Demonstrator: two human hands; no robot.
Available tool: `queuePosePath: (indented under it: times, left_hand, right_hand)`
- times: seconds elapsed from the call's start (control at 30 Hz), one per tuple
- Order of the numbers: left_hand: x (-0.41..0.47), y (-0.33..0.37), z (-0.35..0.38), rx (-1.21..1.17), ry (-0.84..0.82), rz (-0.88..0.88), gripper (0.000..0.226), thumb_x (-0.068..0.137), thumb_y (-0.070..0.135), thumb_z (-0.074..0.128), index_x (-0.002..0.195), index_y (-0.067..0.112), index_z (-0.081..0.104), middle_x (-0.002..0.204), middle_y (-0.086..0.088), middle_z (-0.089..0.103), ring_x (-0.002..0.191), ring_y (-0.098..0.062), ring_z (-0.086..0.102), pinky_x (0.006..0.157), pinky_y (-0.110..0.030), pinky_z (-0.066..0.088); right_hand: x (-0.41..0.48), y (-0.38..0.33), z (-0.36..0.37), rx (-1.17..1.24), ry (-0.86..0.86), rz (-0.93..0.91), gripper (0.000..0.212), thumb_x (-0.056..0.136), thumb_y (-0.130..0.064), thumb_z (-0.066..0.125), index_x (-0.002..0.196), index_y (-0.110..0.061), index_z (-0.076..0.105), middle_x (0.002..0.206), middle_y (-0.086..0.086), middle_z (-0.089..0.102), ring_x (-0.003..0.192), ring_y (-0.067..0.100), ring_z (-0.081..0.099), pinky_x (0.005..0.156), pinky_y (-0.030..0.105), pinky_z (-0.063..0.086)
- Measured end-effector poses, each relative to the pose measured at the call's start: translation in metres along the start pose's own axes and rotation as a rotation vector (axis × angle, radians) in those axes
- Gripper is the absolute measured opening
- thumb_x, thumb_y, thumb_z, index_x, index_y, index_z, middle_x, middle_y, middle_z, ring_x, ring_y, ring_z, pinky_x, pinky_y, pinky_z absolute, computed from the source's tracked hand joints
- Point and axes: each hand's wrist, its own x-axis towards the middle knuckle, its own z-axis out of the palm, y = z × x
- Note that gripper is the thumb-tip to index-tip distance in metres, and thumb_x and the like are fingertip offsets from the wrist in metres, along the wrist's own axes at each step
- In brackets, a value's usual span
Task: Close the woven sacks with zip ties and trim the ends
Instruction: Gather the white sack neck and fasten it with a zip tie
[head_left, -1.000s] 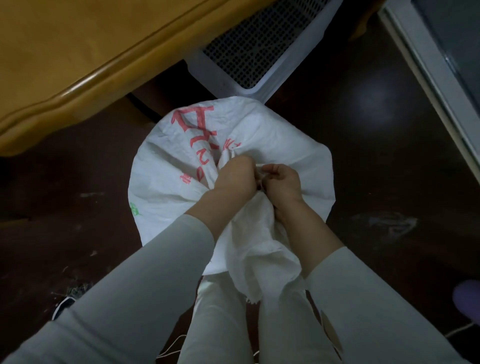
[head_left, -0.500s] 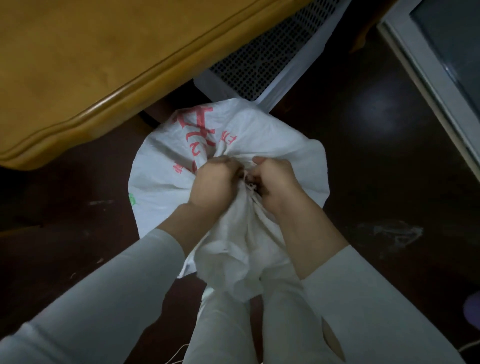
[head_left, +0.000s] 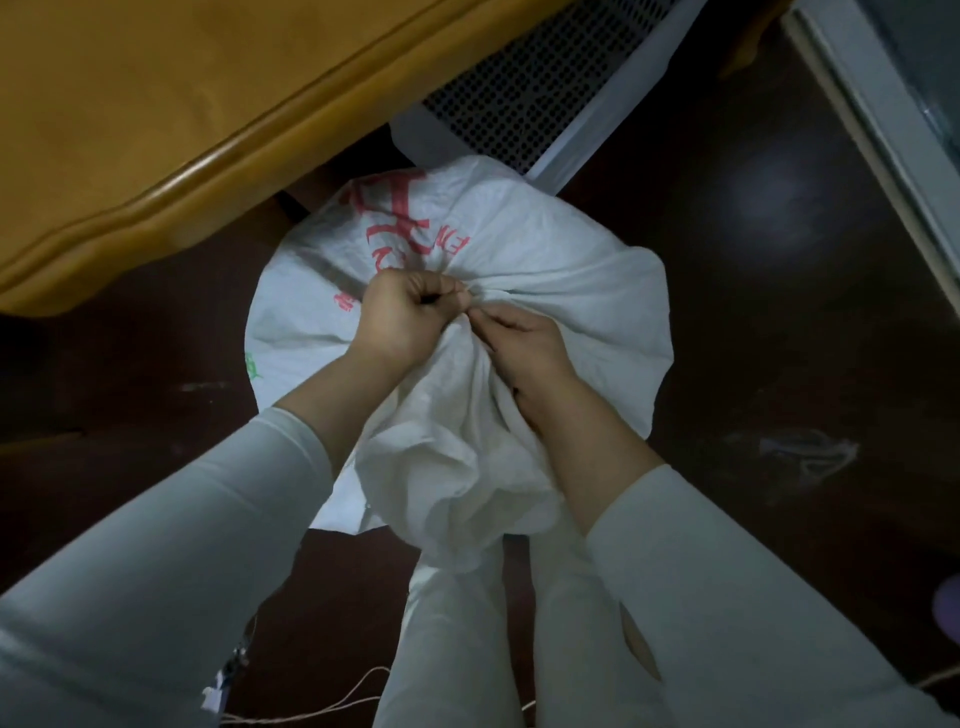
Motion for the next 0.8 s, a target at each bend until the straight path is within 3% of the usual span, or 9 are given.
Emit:
queuePosePath:
  times: [0.1, 0.2, 0.27, 0.37, 0.47, 0.57, 0.67, 0.8]
  left_hand:
    - [-0.001, 0.002, -0.002, 0.006, 0.005, 0.01, 0.019, 0.083, 0.007, 0.067, 0.099, -0.001, 0.071, 0.092, 0.002, 0.065, 0.078, 0.006, 0.061, 0.082, -0.006, 0.046]
    - [-0.004, 0.001, -0.004, -0.03, 0.051, 0.031, 0.019, 0.081, 0.006, 0.068, 0.099, 0.0, 0.07, 0.091, 0.002, 0.066, 0.069, 0.017, 0.059, 0.078, -0.002, 0.046]
    - [-0.007, 0.0, -0.005, -0.086, 0.09, 0.02, 0.018, 0.081, 0.006, 0.069, 0.098, 0.004, 0.071, 0.086, 0.003, 0.069, 0.068, 0.015, 0.061, 0.08, -0.007, 0.048]
    - [-0.012, 0.001, -0.004, -0.201, 0.118, -0.028, 0.016, 0.081, 0.005, 0.069, 0.095, 0.011, 0.069, 0.067, 0.021, 0.068, 0.069, 0.011, 0.062, 0.079, -0.009, 0.05]
    - [-0.014, 0.001, -0.003, -0.264, 0.122, -0.061, 0.017, 0.081, 0.005, 0.069, 0.097, 0.011, 0.069, 0.062, 0.024, 0.067, 0.068, 0.011, 0.063, 0.076, -0.008, 0.051]
    - [-0.011, 0.002, -0.004, -0.265, 0.04, -0.087, 0.022, 0.082, 0.003, 0.067, 0.103, 0.006, 0.067, 0.068, 0.019, 0.068, 0.065, 0.011, 0.063, 0.07, -0.004, 0.049]
    - [-0.004, 0.005, -0.011, -0.231, -0.107, -0.151, 0.027, 0.084, 0.002, 0.064, 0.11, -0.004, 0.064, 0.092, -0.002, 0.069, 0.076, 0.0, 0.065, 0.082, -0.012, 0.053]
    - [0.006, 0.005, -0.02, -0.159, -0.259, -0.206, 0.023, 0.084, 0.007, 0.064, 0.106, -0.001, 0.067, 0.092, -0.001, 0.07, 0.08, -0.006, 0.067, 0.083, -0.016, 0.054]
  right_hand:
    - [0.004, 0.001, 0.004, -0.053, 0.003, -0.1, 0.008, 0.081, -0.002, 0.067, 0.086, -0.005, 0.072, 0.08, 0.007, 0.068, 0.082, 0.02, 0.062, 0.092, 0.041, 0.051]
    - [0.004, 0.004, 0.009, -0.05, 0.067, -0.136, 0.011, 0.08, -0.002, 0.067, 0.09, 0.0, 0.073, 0.082, 0.009, 0.069, 0.08, 0.018, 0.063, 0.088, 0.035, 0.053]
    - [0.004, 0.004, 0.01, -0.032, 0.094, -0.161, 0.014, 0.08, -0.003, 0.068, 0.092, 0.002, 0.072, 0.084, 0.009, 0.069, 0.078, 0.015, 0.063, 0.085, 0.03, 0.053]
    - [0.005, 0.007, 0.009, -0.011, 0.101, -0.194, 0.014, 0.079, -0.003, 0.069, 0.092, 0.002, 0.072, 0.075, 0.0, 0.068, 0.071, 0.007, 0.063, 0.08, 0.021, 0.052]
    - [0.008, 0.012, 0.007, -0.007, 0.111, -0.211, 0.013, 0.079, -0.002, 0.069, 0.091, 0.001, 0.072, 0.072, -0.007, 0.066, 0.068, 0.001, 0.062, 0.076, 0.014, 0.052]
    - [0.011, 0.017, 0.004, -0.033, 0.091, -0.273, 0.01, 0.079, -0.002, 0.068, 0.088, 0.0, 0.072, 0.072, -0.006, 0.066, 0.067, -0.002, 0.061, 0.075, 0.014, 0.05]
    - [0.011, 0.02, 0.003, -0.06, 0.059, -0.319, 0.009, 0.079, -0.002, 0.068, 0.086, 0.0, 0.073, 0.07, -0.006, 0.066, 0.067, 0.0, 0.061, 0.075, 0.019, 0.049]
    - [0.015, 0.022, 0.003, -0.064, 0.034, -0.324, 0.01, 0.078, -0.001, 0.068, 0.087, 0.001, 0.073, 0.068, -0.01, 0.067, 0.065, -0.001, 0.061, 0.073, 0.018, 0.049]
